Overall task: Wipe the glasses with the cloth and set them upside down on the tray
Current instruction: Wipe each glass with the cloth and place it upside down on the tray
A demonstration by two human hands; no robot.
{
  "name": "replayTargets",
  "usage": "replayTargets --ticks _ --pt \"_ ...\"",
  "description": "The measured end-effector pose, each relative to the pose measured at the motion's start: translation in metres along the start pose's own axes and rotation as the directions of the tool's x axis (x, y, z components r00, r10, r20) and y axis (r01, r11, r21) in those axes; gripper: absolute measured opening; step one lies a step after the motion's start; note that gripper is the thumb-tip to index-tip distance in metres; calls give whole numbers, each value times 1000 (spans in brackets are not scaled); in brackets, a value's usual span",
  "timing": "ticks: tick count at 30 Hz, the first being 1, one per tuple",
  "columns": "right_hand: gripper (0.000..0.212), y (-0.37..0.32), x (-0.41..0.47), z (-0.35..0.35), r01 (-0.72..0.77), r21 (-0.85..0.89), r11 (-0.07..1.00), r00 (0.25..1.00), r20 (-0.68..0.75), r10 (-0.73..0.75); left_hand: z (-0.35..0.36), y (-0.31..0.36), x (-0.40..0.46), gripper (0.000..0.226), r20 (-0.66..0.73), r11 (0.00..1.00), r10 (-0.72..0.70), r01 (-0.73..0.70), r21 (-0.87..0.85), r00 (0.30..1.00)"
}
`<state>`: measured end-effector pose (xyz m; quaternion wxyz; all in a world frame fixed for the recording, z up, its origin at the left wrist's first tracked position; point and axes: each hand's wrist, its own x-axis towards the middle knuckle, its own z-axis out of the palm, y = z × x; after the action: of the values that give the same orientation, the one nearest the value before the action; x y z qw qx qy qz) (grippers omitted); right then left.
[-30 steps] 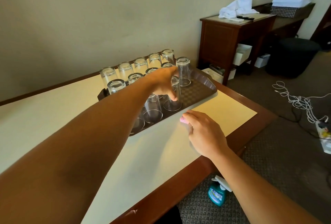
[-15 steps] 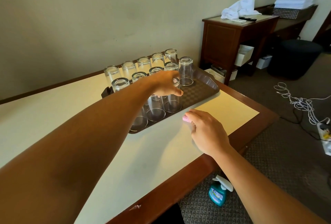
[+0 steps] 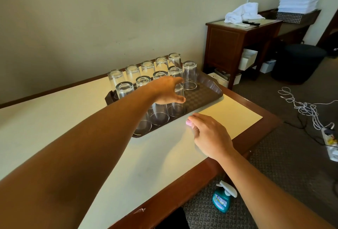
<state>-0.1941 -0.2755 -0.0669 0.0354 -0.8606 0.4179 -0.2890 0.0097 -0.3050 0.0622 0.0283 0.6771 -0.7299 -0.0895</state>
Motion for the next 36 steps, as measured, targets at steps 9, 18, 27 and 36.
replayTargets --ticks 9,18,27,36 --pt "42 -14 1 -9 -34 37 999 988 149 28 -4 -30 -73 89 -161 996 -41 53 72 986" --pt "41 -146 -17 33 255 293 922 938 155 -309 30 -105 -221 62 -423 912 -390 279 -300 818" --pt "35 -270 34 112 364 401 840 892 108 -438 70 -235 -373 63 -341 636 -770 614 -468 538" --pt "32 -332 71 156 317 439 841 886 179 -427 58 -327 -393 67 -291 280 -954 545 -790 69"
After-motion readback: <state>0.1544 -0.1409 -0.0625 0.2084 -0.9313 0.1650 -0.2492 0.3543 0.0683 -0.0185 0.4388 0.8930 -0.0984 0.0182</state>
